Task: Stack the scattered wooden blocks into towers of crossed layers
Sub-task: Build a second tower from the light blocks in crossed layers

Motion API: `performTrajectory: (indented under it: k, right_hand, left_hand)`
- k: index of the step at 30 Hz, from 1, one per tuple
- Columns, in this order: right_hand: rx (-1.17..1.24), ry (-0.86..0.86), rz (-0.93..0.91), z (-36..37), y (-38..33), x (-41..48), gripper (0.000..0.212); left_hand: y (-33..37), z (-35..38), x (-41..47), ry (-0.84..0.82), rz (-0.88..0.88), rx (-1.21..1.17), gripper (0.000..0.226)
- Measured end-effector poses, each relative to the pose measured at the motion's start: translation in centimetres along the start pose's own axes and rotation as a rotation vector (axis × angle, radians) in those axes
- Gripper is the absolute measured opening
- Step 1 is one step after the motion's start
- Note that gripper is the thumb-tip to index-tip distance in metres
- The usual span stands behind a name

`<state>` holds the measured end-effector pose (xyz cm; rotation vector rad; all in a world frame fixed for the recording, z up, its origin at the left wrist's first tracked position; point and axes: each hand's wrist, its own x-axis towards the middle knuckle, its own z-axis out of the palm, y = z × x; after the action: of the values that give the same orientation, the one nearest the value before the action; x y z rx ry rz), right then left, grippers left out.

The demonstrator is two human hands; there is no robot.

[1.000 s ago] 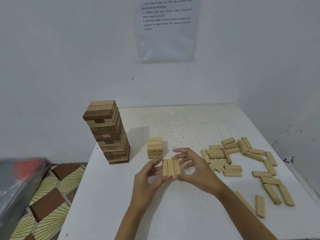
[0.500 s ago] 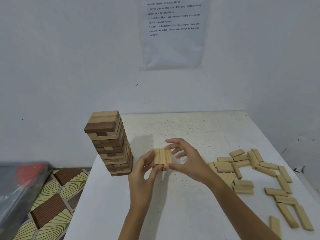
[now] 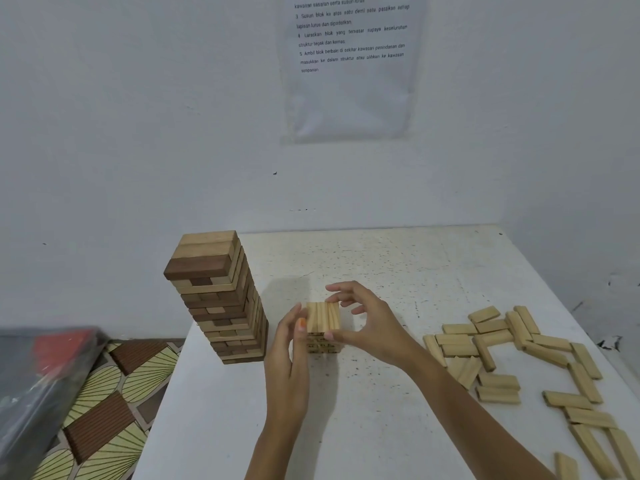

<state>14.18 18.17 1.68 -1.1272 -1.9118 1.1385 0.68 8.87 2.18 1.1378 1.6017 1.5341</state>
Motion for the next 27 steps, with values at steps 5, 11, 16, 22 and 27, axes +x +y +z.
performTrajectory:
  k: [5, 11, 16, 22, 27]
  right_hand:
    - [-0.012, 0.003, 0.012, -0.08, 0.16, 0.01, 0.067]
    - [-0.016, 0.001, 0.018, 0.03, 0.14, 0.09, 0.066]
    - [-0.018, -0.001, 0.028, 0.28, 0.26, 0.09, 0.065]
    - [-0.033, -0.002, 0.028, 0.36, 0.26, 0.03, 0.065]
    - [-0.052, -0.010, 0.019, 0.34, 0.25, -0.12, 0.067]
  left_hand:
    - [-0.19, 0.06, 0.08, 0.003, -0.019, -0.004, 0.026]
    - [-0.26, 0.22, 0.16, 0.018, -0.026, -0.016, 0.028]
    - [-0.33, 0.18, 0.13, 0.020, -0.036, -0.038, 0.036]
    - [-0.56, 0.24, 0.09, 0.019, -0.035, -0.039, 0.037]
    - [-0.60, 0.20, 0.05, 0.025, -0.031, -0.021, 0.028]
